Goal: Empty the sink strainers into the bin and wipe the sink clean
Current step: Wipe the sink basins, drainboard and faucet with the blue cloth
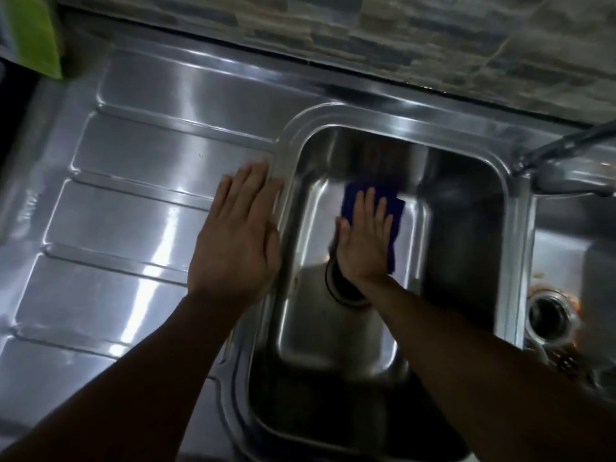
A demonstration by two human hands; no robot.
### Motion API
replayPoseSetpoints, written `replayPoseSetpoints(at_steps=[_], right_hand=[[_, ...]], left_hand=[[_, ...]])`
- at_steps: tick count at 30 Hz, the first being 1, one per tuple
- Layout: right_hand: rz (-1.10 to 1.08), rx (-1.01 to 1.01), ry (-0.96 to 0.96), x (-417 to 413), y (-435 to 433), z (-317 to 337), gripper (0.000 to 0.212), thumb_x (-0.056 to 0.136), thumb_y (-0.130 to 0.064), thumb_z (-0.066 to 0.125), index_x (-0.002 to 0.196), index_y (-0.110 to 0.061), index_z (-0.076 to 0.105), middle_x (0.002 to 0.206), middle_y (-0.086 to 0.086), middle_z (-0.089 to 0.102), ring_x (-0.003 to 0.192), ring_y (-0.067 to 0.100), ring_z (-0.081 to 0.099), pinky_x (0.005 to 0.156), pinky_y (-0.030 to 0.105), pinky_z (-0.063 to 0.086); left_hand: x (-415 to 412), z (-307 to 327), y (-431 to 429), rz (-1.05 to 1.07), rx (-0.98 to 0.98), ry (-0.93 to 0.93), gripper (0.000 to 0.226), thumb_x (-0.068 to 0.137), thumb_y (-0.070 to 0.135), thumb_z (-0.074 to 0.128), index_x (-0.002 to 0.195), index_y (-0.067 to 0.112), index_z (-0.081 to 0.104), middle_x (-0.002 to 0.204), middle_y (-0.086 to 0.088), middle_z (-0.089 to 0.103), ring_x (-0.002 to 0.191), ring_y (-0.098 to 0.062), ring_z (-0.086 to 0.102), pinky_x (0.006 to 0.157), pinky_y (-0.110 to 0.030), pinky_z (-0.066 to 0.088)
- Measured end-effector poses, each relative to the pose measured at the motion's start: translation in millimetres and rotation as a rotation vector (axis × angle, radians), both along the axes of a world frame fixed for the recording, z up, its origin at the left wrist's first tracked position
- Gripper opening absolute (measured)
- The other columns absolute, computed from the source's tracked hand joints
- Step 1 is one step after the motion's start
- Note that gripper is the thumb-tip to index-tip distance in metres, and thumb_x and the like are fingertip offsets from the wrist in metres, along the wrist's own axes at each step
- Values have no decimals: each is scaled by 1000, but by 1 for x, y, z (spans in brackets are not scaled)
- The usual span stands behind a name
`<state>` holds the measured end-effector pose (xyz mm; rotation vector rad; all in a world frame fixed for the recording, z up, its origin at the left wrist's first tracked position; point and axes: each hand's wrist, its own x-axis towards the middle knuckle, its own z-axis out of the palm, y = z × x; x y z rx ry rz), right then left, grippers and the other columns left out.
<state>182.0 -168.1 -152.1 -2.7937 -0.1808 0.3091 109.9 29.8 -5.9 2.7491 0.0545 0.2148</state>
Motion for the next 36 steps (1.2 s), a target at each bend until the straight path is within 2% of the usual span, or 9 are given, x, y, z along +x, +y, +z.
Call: replayPoseSetpoints(at_steps=[3, 5, 9, 13, 21, 25, 28, 33, 36], right_hand=[[104, 119, 29, 8, 58, -3, 59, 105, -32, 22, 159, -13, 11, 168, 6, 5, 154, 28, 3, 125, 47, 2], [142, 113, 33, 7, 69, -6, 62, 103, -32, 22, 159, -13, 7, 168, 6, 4, 155, 26, 2, 125, 44, 2], [382, 15, -51, 7, 3, -11, 63, 103, -38, 29, 160, -17, 14, 167, 3, 12, 155, 25, 11, 126, 45, 13], [-28, -146, -57, 2, -63, -5, 66, 99, -34, 32, 159, -9, 17, 166, 11, 14, 153, 30, 15, 124, 49, 17], [-245, -114, 87, 16, 13, 10, 77, 98, -34, 37, 157, 1, 3, 166, 19, -3, 154, 34, 0, 125, 49, 4], [-48, -91, 75, 10, 43, 10, 80, 93, -34, 34, 157, 1, 2, 165, 20, -5, 154, 35, -2, 123, 49, 1], [214, 80, 137, 4, 56, 10, 82, 92, -24, 44, 159, -7, -1, 167, 10, -7, 154, 28, -8, 125, 49, -2], [190, 421, 340, -66, 67, 28, 79, 96, -9, 50, 156, 0, 0, 165, 18, -7, 154, 31, -9, 124, 46, -6], [516, 211, 431, -116, 31, 28, 84, 94, -14, 52, 157, -2, -2, 165, 16, -13, 153, 32, -13, 125, 49, -5]], left_hand=[[2, 2, 0, -16, -4, 10, 60, 106, 41, 13, 151, 11, 39, 162, -14, 33, 155, -25, 22, 128, -47, 16], [2, 1, 0, -20, 6, 26, 58, 107, 38, 16, 151, 10, 39, 162, -15, 32, 155, -25, 21, 128, -47, 15], [0, 1, 0, -15, 33, 54, 54, 103, 26, 26, 153, 9, 37, 164, -13, 28, 156, -24, 17, 129, -44, 12], [0, 2, 0, -28, 46, 46, 57, 101, 23, 27, 154, 5, 34, 164, -15, 27, 156, -27, 18, 128, -47, 14], [0, -4, -1, -21, 73, 22, 59, 100, 25, 26, 155, 5, 31, 165, -15, 26, 156, -27, 17, 128, -46, 13], [0, -3, 0, -24, 89, 60, 60, 101, 28, 24, 157, 6, 28, 166, -14, 22, 157, -25, 14, 129, -44, 10], [-1, 1, -1, -45, 113, 77, 61, 101, 28, 23, 157, 6, 26, 166, -15, 21, 157, -26, 12, 129, -44, 9], [-1, 6, 0, -32, 88, 91, 62, 100, 28, 23, 156, 3, 27, 166, -16, 21, 157, -27, 13, 129, -45, 9], [-1, 6, -3, -34, 93, 92, 61, 99, 24, 25, 156, 3, 27, 166, -16, 22, 156, -28, 13, 129, -46, 11]])
